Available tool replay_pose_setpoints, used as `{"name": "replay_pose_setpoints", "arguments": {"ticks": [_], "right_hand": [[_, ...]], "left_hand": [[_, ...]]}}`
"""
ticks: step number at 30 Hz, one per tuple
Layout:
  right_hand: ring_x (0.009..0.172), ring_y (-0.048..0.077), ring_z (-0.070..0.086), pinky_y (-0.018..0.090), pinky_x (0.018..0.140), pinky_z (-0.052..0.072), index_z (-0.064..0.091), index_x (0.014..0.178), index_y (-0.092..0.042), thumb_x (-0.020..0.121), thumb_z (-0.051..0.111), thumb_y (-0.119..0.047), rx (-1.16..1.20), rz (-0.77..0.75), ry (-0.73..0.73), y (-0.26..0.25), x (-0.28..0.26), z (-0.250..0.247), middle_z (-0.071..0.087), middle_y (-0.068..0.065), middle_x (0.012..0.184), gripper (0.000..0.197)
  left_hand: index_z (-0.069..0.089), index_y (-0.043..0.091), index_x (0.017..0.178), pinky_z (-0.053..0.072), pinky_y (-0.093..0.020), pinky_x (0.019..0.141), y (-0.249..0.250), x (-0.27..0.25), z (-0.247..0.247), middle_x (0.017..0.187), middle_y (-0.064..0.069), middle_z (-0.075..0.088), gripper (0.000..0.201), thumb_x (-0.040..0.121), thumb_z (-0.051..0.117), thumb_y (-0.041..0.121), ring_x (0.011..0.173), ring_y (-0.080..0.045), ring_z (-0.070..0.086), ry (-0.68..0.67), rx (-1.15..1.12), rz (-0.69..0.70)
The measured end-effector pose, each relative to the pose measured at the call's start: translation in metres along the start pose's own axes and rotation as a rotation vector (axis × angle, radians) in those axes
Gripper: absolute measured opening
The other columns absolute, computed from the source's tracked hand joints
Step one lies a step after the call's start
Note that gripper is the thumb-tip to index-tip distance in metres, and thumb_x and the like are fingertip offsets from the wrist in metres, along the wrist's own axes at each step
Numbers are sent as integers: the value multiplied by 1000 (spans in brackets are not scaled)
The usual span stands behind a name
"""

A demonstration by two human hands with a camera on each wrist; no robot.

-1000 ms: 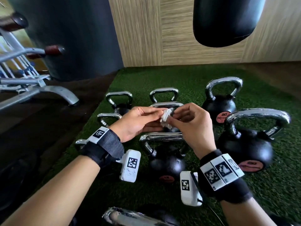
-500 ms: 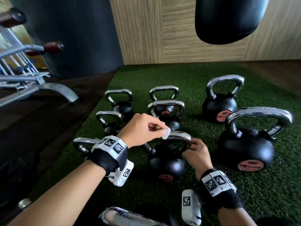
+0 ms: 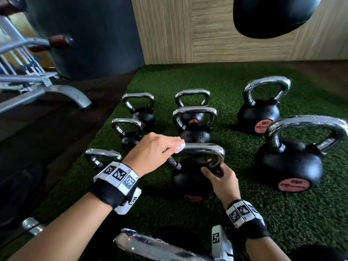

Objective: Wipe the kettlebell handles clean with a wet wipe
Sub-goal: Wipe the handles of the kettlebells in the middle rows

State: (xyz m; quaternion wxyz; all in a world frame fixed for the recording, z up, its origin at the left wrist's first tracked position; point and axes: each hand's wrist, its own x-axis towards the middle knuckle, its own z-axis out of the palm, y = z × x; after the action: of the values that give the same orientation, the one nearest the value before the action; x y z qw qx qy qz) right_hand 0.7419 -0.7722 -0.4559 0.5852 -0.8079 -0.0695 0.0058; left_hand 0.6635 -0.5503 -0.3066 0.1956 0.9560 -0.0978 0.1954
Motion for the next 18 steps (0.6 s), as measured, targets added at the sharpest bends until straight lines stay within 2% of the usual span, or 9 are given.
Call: {"name": "replay_pose_setpoints", "arguments": {"ticks": [2, 5, 8, 11, 13, 16, 18], "right_hand": [[85, 5, 69, 28, 76, 55, 73, 96, -29, 78, 81, -47, -4, -7, 3, 2, 0, 1, 74, -12, 86, 27], [83, 2, 69, 24, 72, 52, 73, 94, -31, 77, 82, -48, 4, 0, 7, 5, 2, 1, 74, -13, 84, 26], [81, -2, 68, 21, 70, 52, 73, 92, -36, 75, 81, -52, 11, 9, 4, 6, 2, 2, 74, -17, 82, 25], [80, -3, 68, 19, 66, 48, 71, 86, -40, 74, 81, -53, 16, 7, 14, 5, 1, 1, 74, -18, 81, 20], [82, -1, 68, 22, 67, 49, 71, 86, -40, 75, 81, -53, 11, -2, 19, 7, 1, 2, 74, -17, 82, 20], [87, 5, 69, 31, 77, 55, 72, 92, -36, 74, 80, -55, 13, -7, 14, 8, 1, 3, 75, -15, 86, 27], [90, 8, 70, 37, 84, 57, 73, 96, -32, 75, 80, -55, 15, -9, 14, 8, 1, 3, 75, -14, 89, 32]], "left_hand": [[69, 29, 128, 43, -8, 105, -3, -6, 2, 129, 16, 66, 29, 99, 65, 31, 119, 10, 59, -8, 16, 30], [71, 33, 125, 52, -12, 95, -20, -14, 0, 124, 23, 67, 28, 98, 66, 30, 107, 10, 66, 45, -102, -138], [74, 32, 121, 47, -3, 91, -39, -27, 3, 119, 28, 67, 26, 97, 69, 23, 106, 20, 59, 65, -247, -308], [73, 36, 120, 43, 1, 88, -47, -36, 11, 112, 40, 62, 27, 95, 71, 23, 108, 19, 60, 90, -302, -331], [73, 33, 121, 46, -3, 92, -52, -38, 18, 114, 34, 67, 29, 96, 70, 20, 110, 13, 63, 100, -377, -352], [71, 23, 123, 57, -23, 94, -57, -42, 32, 117, 7, 75, 34, 98, 63, 1, 110, -6, 70, 81, -758, -498], [69, 20, 121, 60, -30, 93, -59, -44, 40, 112, 2, 77, 34, 98, 59, -3, 105, -11, 73, 65, -894, -558]]}}
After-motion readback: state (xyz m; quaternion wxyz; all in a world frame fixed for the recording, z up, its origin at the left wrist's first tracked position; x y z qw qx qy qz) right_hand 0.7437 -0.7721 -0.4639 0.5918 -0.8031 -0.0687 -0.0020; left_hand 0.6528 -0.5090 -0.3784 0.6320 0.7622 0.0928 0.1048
